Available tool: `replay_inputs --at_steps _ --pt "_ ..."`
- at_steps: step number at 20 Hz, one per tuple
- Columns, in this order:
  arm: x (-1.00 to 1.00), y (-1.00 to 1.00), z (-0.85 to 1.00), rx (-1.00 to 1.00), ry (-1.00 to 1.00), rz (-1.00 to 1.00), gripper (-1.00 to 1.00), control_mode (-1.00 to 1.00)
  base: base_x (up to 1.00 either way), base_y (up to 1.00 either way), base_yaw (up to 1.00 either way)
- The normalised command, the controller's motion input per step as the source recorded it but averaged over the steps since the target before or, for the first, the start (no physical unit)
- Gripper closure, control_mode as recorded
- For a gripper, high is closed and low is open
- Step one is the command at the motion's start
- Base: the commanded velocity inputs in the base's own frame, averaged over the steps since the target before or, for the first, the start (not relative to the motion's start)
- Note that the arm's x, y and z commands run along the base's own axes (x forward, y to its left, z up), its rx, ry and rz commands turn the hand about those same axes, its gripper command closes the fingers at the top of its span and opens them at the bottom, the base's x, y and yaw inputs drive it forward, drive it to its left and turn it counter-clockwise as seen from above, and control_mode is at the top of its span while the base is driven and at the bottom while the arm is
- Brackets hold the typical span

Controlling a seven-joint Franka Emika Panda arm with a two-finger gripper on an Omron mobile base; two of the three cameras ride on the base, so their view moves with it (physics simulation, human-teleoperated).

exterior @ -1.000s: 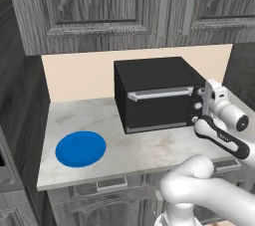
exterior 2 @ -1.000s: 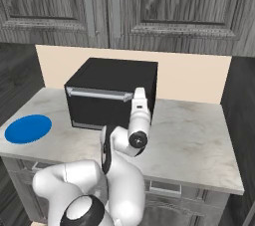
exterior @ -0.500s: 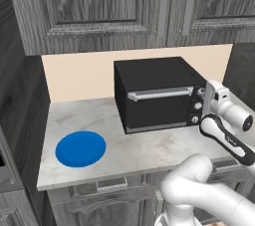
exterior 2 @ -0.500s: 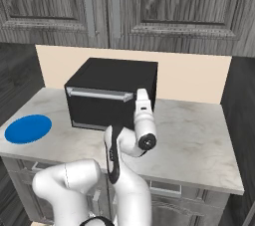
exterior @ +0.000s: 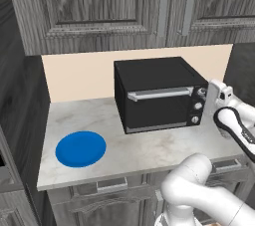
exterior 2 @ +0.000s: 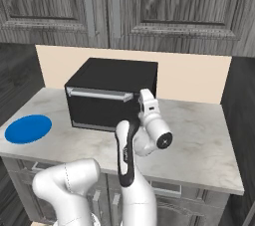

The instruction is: Pull the toaster oven rack outwards. Pick up the baguette from the plate and place it on the toaster oven rack. Close the toaster oven door fully and set the temperature to the lowest setting.

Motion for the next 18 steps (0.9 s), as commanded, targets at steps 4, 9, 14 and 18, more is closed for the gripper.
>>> replay_inputs --at_steps 4,9,14,18 --pt "0.0 0.0 0.0 0.0 0.0 0.0 1.0 -1.0 0.0 0.0 0.0" --pt "0.0 0.0 -0.23 0.0 0.08 0.0 1.0 -1.0 0.0 0.0 0.0" --pt "0.0 0.0 -0.3 0.0 0.08 0.0 1.0 -1.0 0.0 0.0 0.0" --pt "0.0 0.0 -0.27 0.0 0.06 0.0 1.0 -1.0 0.0 0.0 0.0"
